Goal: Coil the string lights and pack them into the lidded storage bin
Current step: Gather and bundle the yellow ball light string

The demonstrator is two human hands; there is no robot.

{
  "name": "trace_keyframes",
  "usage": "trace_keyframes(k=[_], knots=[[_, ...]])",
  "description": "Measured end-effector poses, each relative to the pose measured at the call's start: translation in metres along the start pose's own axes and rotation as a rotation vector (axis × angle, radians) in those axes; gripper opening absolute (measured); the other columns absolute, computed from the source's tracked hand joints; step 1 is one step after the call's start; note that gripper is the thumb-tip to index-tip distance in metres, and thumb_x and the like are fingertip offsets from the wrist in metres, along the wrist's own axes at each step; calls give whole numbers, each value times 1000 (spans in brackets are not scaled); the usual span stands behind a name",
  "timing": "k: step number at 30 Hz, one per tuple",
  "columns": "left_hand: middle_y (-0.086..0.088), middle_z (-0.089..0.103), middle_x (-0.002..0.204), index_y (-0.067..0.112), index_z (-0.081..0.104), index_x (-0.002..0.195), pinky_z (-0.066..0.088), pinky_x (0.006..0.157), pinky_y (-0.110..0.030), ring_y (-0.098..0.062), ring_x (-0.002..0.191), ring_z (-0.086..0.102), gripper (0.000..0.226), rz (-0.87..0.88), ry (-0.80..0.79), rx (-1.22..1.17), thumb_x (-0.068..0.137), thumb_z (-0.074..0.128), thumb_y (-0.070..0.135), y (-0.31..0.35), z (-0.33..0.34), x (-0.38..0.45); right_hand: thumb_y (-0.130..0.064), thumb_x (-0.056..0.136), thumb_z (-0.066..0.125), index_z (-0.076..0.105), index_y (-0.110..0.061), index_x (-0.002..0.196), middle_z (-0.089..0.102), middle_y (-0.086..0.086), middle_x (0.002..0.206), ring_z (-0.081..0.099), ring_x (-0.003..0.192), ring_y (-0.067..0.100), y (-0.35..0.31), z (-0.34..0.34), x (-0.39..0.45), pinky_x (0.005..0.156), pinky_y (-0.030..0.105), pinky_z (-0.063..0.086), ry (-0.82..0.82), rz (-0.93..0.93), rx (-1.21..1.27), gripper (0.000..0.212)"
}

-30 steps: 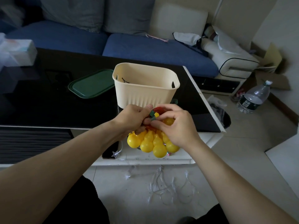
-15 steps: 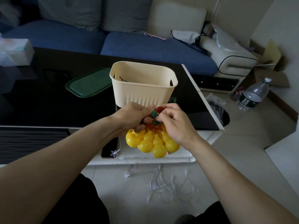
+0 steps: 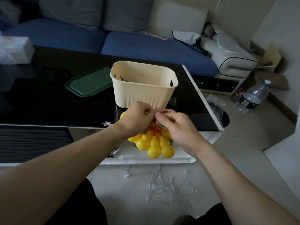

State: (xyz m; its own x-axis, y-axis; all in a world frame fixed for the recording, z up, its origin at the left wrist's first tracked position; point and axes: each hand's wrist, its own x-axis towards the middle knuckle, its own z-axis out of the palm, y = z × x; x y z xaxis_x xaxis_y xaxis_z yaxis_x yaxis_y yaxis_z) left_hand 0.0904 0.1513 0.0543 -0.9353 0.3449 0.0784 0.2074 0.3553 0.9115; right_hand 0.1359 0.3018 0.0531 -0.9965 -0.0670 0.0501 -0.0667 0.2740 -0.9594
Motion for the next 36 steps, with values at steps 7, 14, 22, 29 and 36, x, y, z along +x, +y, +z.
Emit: trace_keyframes(k=[7,14,22,29,36], knots=[[1,55,44,6,56,65,39,39,-19,-9,34,46,42,-242,-161,-293,99,56,30,1,1,-4,-15,100,61,75,-14,74,66,2,104,67,96,13,-2,-4,-1,91,28,52,12,-113,-60,30],[-3,57,54,6,63,84,41,37,-20,-11,37,49,20,-332,-137,-499,100,53,11,4,7,-3,-7,82,54,76,-9,86,74,11,105,68,111,19,-3,-30,5,99,30,51,-94,-116,128,22],[-3,53,53,4,62,82,37,37,-20,-13,37,43,24,-373,-164,-515,99,57,20,4,12,-3,-1,75,84,70,-15,94,76,-7,91,73,89,8,4,-34,3,81,21,56,31,-210,-125,27],[-1,47,52,10,56,81,31,36,-17,-10,35,37,23,-440,-143,-668,101,51,20,6,11,-1,-13,77,85,74,-23,89,77,-3,86,75,83,13,12,-15,2,77,31,60,245,-298,-114,19],[-1,48,53,13,58,82,31,36,-17,-10,36,38,24,-437,-122,-663,102,51,21,2,6,-1,-23,62,84,77,-17,82,77,10,85,75,84,27,15,10,2,86,44,59,346,-71,269,21]])
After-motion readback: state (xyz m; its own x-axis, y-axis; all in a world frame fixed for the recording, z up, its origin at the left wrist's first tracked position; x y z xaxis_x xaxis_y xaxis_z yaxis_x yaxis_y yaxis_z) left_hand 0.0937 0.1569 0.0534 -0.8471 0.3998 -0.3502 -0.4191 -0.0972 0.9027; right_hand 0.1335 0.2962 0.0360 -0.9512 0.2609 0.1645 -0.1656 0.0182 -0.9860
